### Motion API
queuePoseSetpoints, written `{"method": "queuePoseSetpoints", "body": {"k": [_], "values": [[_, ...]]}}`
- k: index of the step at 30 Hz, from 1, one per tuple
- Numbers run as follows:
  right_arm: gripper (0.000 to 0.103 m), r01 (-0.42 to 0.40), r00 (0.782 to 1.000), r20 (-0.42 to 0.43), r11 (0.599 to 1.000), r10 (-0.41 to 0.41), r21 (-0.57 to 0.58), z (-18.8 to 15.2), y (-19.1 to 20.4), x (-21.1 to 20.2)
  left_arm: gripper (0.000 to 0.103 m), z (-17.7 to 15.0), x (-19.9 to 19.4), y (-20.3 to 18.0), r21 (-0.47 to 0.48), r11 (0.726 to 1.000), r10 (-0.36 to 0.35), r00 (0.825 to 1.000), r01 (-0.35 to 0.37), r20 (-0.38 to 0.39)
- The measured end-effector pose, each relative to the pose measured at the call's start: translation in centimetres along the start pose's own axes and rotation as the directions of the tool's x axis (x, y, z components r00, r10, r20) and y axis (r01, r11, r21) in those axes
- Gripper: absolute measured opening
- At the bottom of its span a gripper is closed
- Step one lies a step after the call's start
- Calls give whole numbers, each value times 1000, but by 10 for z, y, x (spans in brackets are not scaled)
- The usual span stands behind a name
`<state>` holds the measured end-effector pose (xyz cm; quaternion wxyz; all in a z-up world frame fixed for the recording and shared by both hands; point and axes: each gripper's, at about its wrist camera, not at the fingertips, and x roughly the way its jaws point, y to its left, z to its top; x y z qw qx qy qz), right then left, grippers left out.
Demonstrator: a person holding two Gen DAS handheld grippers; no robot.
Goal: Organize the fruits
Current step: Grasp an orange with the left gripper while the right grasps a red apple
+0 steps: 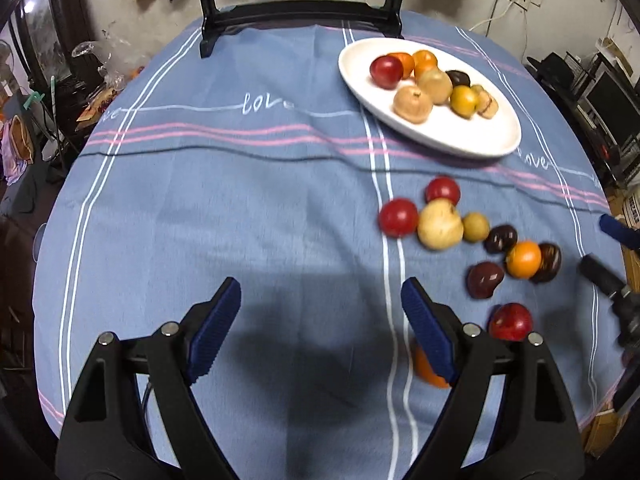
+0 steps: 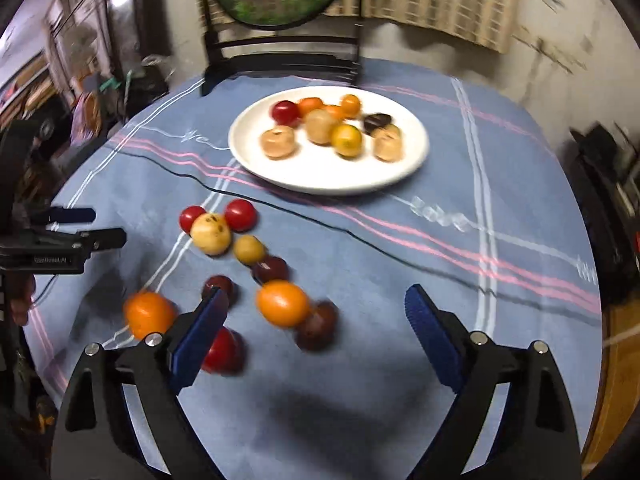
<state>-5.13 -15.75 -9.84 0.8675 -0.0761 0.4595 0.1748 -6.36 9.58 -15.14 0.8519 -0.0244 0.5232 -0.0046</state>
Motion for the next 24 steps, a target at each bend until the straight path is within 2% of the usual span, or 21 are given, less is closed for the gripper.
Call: {"method": "queuePoseSetpoints", "body": {"k": [2, 4, 7, 12, 15, 16, 18, 19, 20, 24], "values": [[92, -19, 1000, -23, 1000, 19, -16, -14, -1, -10, 84, -7, -2, 0, 11, 1000, -9, 1000, 9, -5], [92, -89, 995, -58, 996, 87, -24, -29, 7, -14, 84, -14, -7, -1, 30, 999, -37, 999, 38, -12], [92, -150, 985, -89, 987, 145, -57, -45, 27, -10, 84, -30, -17, -4, 77, 994, -80, 997, 81, -14], [90, -169, 980, -113, 984, 161, -61, -45, 55, 18, 84, -40, -25, -5, 93, 990, -103, 994, 105, -27], [83, -167, 977, -143, 985, 158, -51, -36, 62, 37, 84, -45, -28, -2, 88, 991, -97, 995, 99, -31], [77, -160, 977, -151, 986, 149, -57, -34, 64, 41, 84, -46, -29, -1, 85, 991, -101, 994, 103, -32], [56, -150, 972, -194, 986, 134, -73, -34, 66, 52, 84, -49, -29, -1, 85, 991, -106, 994, 108, -33], [40, -179, 962, -223, 981, 159, -72, -35, 66, 55, 84, -51, -29, -2, 87, 990, -111, 993, 114, -35], [40, -210, 953, -238, 976, 189, -64, -36, 65, 53, 84, -53, -27, -3, 89, 989, -117, 992, 120, -39], [40, -228, 949, -228, 974, 217, -19, -40, 53, 37, 84, -54, -20, -15, 108, 984, -139, 989, 144, -51]]}}
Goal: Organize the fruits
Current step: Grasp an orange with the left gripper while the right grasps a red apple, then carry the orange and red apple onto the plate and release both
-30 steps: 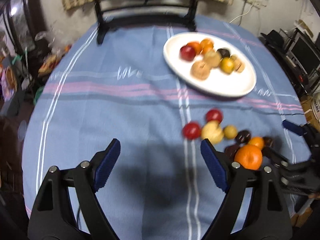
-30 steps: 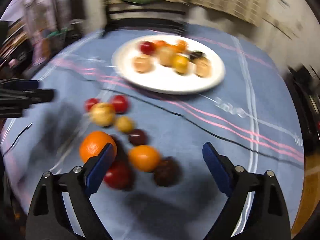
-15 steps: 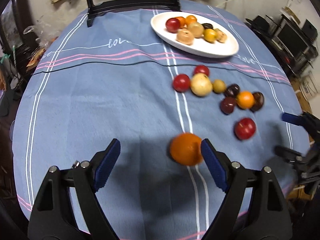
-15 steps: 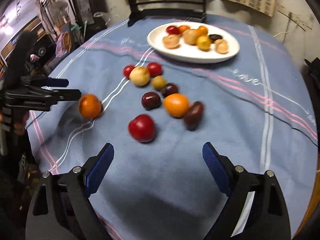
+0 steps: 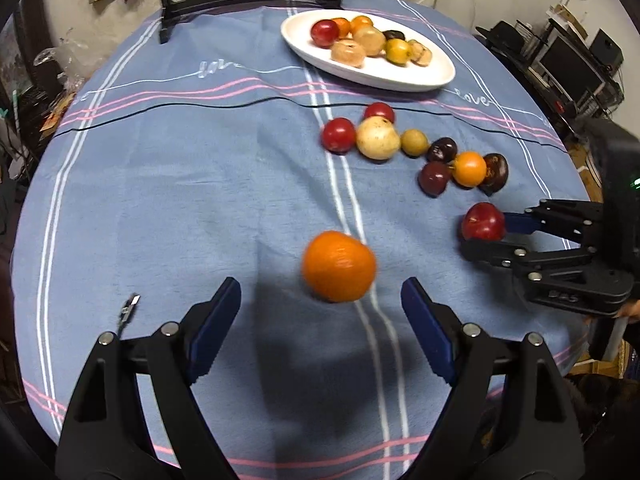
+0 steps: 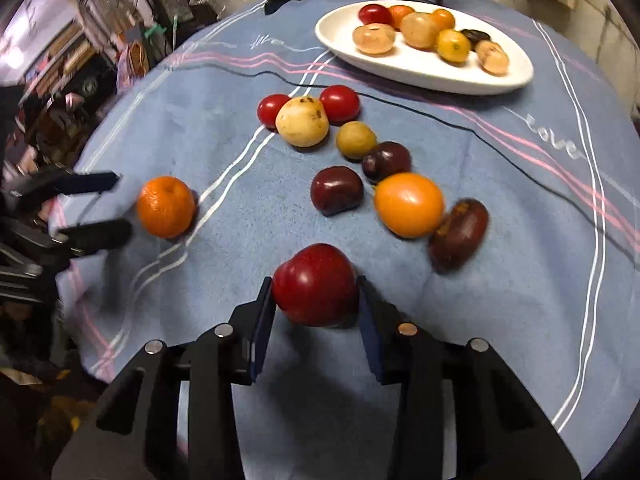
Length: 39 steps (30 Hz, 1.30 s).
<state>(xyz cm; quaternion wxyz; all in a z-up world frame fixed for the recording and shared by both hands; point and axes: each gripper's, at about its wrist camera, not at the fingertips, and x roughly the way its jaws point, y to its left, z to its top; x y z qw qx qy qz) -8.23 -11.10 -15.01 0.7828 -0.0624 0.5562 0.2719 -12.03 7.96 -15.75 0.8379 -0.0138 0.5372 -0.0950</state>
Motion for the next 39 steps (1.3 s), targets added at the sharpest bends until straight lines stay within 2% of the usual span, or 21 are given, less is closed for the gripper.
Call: {"method": "queuePoseSetpoints", "body": {"k": [4, 7, 8, 9, 10, 13, 16, 25, 33, 39], "values": [[40, -4, 1000, 7, 999, 4, 48, -9, -11, -12, 84, 6, 16, -8, 15, 1000, 0, 1000, 0, -15], [40, -27, 1000, 3, 996, 27, 87, -17, -14, -15, 82, 10, 31, -9, 24, 999, 37, 999, -37, -20], [40, -25, 1000, 2, 995, 24, 96, -18, -15, -15, 72, 11, 34, -9, 30, 999, 39, 999, -38, -21], [40, -25, 1000, -1, 994, 25, 105, -19, -16, -15, 50, 12, 38, -9, 37, 999, 36, 999, -35, -33], [40, -28, 1000, -4, 994, 29, 110, -20, -17, -14, 46, 11, 41, -9, 39, 999, 17, 999, -15, -50], [40, -28, 1000, -5, 992, 29, 122, -25, -20, -15, 45, 10, 40, -11, 57, 998, 15, 998, -12, -55], [40, -30, 1000, -4, 992, 31, 123, -24, -21, -16, 45, 9, 36, -7, 28, 1000, -5, 999, 6, -54], [40, -46, 999, 29, 992, 42, 115, -21, -16, -30, 45, 22, 5, -22, 73, 997, 8, 1000, -10, 24], [40, -59, 976, 216, 991, 33, 118, 19, -18, -87, 45, 64, -17, -43, 106, 994, -25, 995, 14, 100], [40, -39, 952, 307, 992, 0, 123, 55, -32, -116, 45, 108, -28, -54, 122, 992, -39, 986, 20, 161]]}}
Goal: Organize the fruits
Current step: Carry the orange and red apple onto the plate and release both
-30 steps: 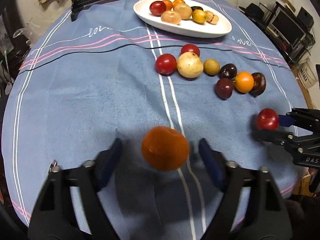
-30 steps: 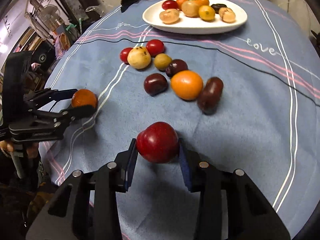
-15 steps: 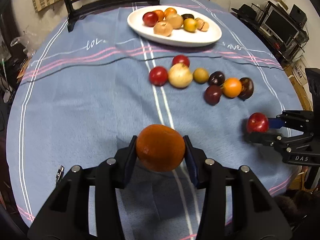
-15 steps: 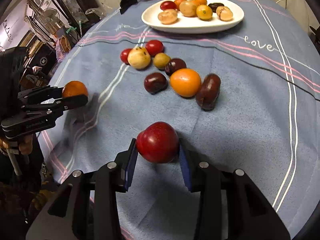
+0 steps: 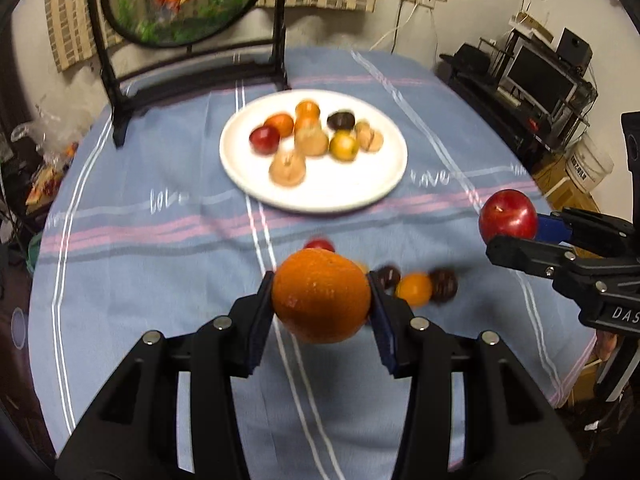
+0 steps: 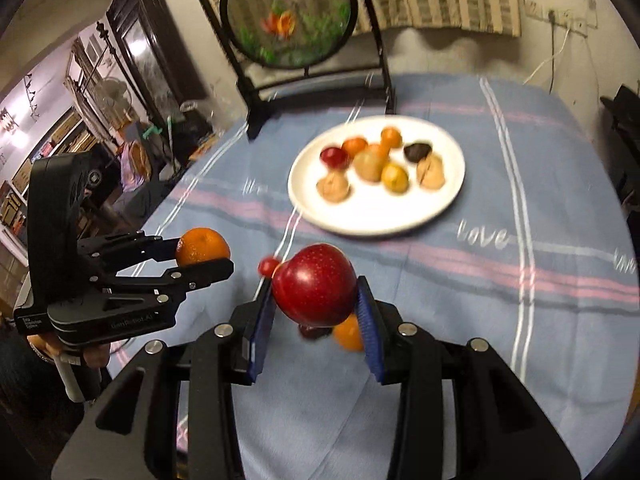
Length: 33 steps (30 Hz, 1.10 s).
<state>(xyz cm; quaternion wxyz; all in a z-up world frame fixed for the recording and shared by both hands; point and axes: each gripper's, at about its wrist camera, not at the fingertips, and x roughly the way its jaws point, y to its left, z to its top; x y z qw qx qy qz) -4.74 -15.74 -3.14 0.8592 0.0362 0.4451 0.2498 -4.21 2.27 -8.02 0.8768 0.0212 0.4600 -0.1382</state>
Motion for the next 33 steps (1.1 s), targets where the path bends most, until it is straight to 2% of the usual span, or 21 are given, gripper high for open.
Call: {"method": "queuePoseSetpoints", "body": {"k": [7, 13, 21, 33], "values": [[40, 27, 999, 46, 1000, -27, 5, 36, -16, 5, 45, 46, 12, -2, 3, 1000, 26, 999, -26, 28], [40, 38, 998, 49, 999, -39, 16, 62, -33, 25, 45, 74, 32, 8, -38, 999, 36, 999, -35, 24], [40, 47, 998, 40, 999, -48, 16, 91, -50, 53, 45, 104, 62, 19, -66, 997, 47, 999, -47, 6], [40, 40, 999, 13, 999, -40, 35, 121, -69, 100, 45, 135, 104, 18, -42, 996, 80, 997, -80, -14]]}}
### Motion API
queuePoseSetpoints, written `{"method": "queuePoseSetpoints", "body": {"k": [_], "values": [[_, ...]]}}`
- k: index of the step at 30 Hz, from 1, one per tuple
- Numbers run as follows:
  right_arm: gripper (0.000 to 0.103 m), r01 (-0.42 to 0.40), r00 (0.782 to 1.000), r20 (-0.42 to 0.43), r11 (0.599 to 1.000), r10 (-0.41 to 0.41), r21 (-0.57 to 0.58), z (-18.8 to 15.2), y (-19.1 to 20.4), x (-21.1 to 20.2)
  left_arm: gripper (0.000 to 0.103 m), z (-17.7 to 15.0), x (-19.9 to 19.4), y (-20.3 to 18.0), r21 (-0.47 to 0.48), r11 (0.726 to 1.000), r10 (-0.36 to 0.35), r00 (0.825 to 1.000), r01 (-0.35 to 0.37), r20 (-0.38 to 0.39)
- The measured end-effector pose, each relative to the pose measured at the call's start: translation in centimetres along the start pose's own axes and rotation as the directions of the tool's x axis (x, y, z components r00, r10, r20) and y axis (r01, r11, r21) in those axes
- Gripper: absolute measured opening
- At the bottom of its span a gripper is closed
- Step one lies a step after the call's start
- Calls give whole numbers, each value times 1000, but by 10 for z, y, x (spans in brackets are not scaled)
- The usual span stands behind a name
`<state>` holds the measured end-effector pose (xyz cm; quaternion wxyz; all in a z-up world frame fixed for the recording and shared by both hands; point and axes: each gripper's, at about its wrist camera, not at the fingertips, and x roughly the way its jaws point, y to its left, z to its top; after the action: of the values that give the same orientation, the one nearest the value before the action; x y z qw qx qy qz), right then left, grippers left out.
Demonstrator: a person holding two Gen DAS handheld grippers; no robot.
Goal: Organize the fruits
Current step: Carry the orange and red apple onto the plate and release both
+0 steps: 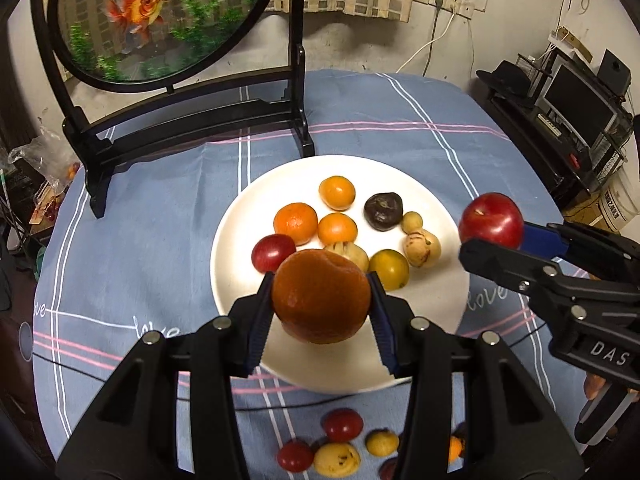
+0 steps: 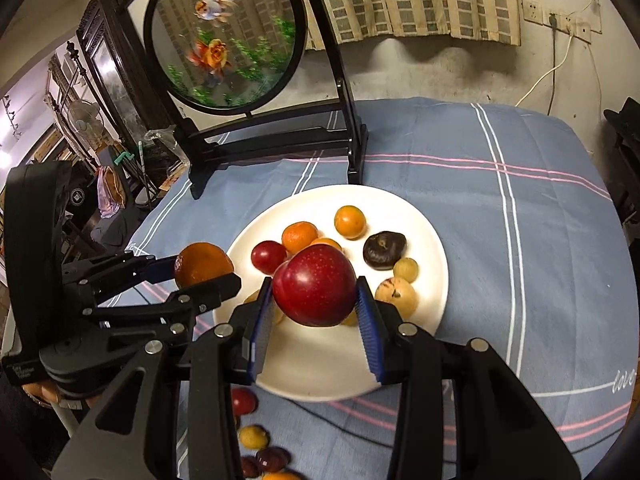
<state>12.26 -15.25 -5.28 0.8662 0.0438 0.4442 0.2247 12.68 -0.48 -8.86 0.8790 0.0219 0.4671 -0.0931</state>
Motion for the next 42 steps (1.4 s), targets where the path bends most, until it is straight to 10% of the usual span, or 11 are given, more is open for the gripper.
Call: {"method": "queuePoseSetpoints", "body": {"k": [22, 25, 42], "values": [[42, 20, 994, -109, 1000, -19, 5, 30, -24, 76, 47, 16, 59, 7, 1, 999, 42, 997, -42, -69], [43, 45, 988, -151, 999, -42, 14, 32, -26, 85, 65, 16, 58, 7, 1, 999, 55, 997, -55, -53], [64, 18, 999, 46, 997, -15, -77, 7, 2, -51, 81, -1, -41, 33, -43, 996, 83, 992, -79, 92]]}}
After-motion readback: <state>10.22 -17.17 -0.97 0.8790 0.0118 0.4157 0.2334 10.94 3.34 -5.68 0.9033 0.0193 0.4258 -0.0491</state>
